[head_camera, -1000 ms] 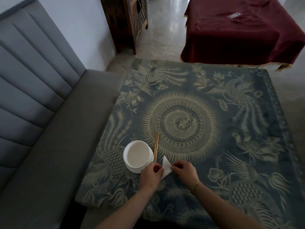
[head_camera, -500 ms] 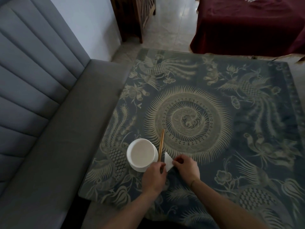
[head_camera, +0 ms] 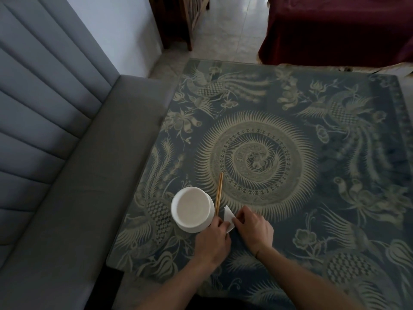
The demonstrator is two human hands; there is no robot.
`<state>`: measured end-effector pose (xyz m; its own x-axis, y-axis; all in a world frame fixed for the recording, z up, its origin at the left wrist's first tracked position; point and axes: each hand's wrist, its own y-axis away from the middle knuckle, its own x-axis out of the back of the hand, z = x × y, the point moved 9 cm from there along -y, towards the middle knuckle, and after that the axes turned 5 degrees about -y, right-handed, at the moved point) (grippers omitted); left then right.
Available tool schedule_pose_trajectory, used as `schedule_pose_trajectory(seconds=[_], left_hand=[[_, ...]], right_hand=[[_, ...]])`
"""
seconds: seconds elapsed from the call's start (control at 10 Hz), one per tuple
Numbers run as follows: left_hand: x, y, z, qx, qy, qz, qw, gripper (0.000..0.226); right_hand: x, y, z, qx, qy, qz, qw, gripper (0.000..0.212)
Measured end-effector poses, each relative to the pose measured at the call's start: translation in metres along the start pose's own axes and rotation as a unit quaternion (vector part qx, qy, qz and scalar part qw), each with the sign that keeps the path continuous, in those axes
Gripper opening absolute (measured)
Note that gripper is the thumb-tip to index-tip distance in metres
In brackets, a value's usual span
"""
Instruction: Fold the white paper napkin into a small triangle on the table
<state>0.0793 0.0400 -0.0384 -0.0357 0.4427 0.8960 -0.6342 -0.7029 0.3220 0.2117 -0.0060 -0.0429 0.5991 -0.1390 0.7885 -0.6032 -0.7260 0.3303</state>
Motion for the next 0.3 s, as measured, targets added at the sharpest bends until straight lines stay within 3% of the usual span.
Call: schedule_pose_trajectory(seconds=[0.3], left_hand=[[0.0012, -0.0055, -0.0029, -0.010, 0.015, -0.001, 1.000, 0.040]], right_hand=[[0.0099, 0.0032, -0.0066, 0.043, 0.005, 0.001, 0.999, 0.023]])
